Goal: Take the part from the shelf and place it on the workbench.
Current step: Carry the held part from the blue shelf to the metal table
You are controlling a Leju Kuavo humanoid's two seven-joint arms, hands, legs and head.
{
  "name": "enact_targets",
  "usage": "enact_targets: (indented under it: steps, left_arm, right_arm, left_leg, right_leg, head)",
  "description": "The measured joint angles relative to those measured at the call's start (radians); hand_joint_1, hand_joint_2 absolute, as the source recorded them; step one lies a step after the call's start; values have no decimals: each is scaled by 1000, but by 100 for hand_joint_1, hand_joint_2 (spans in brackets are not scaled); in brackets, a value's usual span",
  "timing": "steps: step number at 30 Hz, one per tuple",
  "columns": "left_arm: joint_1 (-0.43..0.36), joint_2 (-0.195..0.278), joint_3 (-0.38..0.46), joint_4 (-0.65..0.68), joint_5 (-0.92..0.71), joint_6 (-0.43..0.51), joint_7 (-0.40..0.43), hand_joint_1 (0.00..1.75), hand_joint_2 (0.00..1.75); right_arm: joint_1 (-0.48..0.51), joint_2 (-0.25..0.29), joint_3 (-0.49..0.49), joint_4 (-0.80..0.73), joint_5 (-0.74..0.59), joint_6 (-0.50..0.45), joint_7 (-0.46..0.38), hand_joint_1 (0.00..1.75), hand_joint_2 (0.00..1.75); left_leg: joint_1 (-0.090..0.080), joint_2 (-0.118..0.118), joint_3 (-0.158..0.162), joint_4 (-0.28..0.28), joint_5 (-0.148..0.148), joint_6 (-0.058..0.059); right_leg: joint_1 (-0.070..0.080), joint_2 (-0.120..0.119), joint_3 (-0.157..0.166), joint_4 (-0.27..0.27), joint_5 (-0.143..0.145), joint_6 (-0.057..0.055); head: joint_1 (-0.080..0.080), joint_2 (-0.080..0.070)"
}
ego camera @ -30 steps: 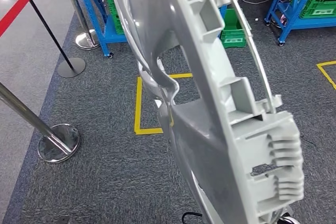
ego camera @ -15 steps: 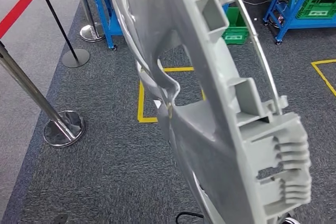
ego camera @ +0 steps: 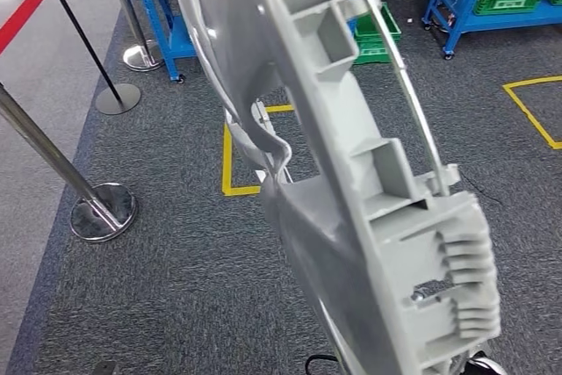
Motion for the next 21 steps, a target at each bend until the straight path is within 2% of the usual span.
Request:
enact_targets:
  steps: [2,3,4,6,7,8,10,11,12,13,14,15,17,18,19,21]
  left_arm:
    - [0,-1,0,0,0,0,0,0,0]
    - [0,-1,0,0,1,0,0,0,0]
    - [0,-2,0,0,2,-1,0,0,0]
    - [0,-4,0,0,2,-2,-1,0,0]
    - [-1,-5,0,0,3,-3,-1,0,0]
    - [-1,-6,0,0,3,-3,-2,0,0]
    - [1,-7,0,0,3,-3,-3,0,0]
    - [2,-7,0,0,3,-3,-3,0,0]
    - [4,-7,0,0,3,-3,-3,0,0]
    - [4,-8,0,0,3,-3,-3,0,0]
    - [4,-9,0,0,3,-3,-3,0,0]
    - [4,-10,0,0,3,-3,-3,0,0]
    - [3,-10,0,0,3,-4,-3,0,0]
    - [3,-10,0,0,3,-4,-3,0,0]
    - [3,-9,0,0,3,-4,-3,0,0]
    - [2,-9,0,0,3,-4,-3,0,0]
  right_arm:
    - [-1,-1,-4,1,2,2,0,175,175]
    - [0,-2,-6,1,3,3,0,175,175]
    - [1,-3,-9,1,4,4,0,175,175]
    - [5,-6,-14,1,5,6,0,175,175]
    - [7,-9,-18,1,5,7,0,175,175]
    - [8,-12,-21,1,5,8,0,175,175]
    - [8,-16,-28,1,3,12,0,175,175]
    - [9,-17,-32,1,1,16,0,175,175]
    - [10,-18,-35,1,-1,19,0,175,175]
    - [11,-18,-40,1,-3,24,0,175,175]
    - [12,-18,-45,1,-5,28,0,175,175]
    - [13,-19,-49,1,-6,32,0,175,175]
    - [12,-20,-55,1,-9,38,0,175,175]
    - [12,-21,-57,1,-10,40,0,175,175]
    - [12,-21,-59,1,-10,41,0,175,175]
    - [13,-21,-63,1,-12,42,-1,175,175]
  left_leg:
    - [8,-39,89,-130,28,-2]
    - [11,-54,113,-169,29,1]
    - [11,-63,122,-184,26,8]
    - [10,-44,117,-185,25,25]
    - [10,-34,115,-185,27,34]
    - [10,-23,113,-186,30,42]
    - [8,0,107,-186,35,53]
    - [6,12,103,-186,37,56]
    - [4,23,100,-186,39,57]
    - [3,34,99,-186,40,57]
    - [2,44,99,-185,41,56]
    - [2,54,100,-185,41,55]
    - [-3,71,102,-184,41,49]
    - [-6,78,102,-183,41,44]
    - [-9,85,102,-182,42,39]
    - [-9,100,100,-182,43,30]
  right_leg:
    - [-2,15,-17,11,6,10]
    - [-1,24,-24,17,9,16]
    - [-1,32,-31,21,13,23]
    - [-3,45,-41,25,18,34]
    - [-3,36,-49,36,10,39]
    - [-3,20,-65,67,-10,43]
    - [-2,-20,-120,192,-81,50]
    - [-3,-30,-149,263,-114,52]
    - [-3,-35,-168,313,-132,54]
    - [-3,-38,-166,324,-130,54]
    - [-3,-42,-143,292,-110,52]
    - [-2,-52,-103,227,-79,50]
    - [2,-90,-24,87,-33,43]
    - [4,-102,-5,48,-24,38]
    - [7,-105,-1,34,-23,31]
    - [7,-83,-10,36,-17,16]
  head:
    - [-2,0]
    - [-4,0]
    - [-4,0]
    - [-4,0]
    - [-1,0]
    - [2,0]
    - [9,0]
    - [11,0]
    - [12,0]
    - [12,0]
    - [13,0]
    - [13,0]
    - [15,0]
    - [15,0]
    - [15,0]
    - [15,0]
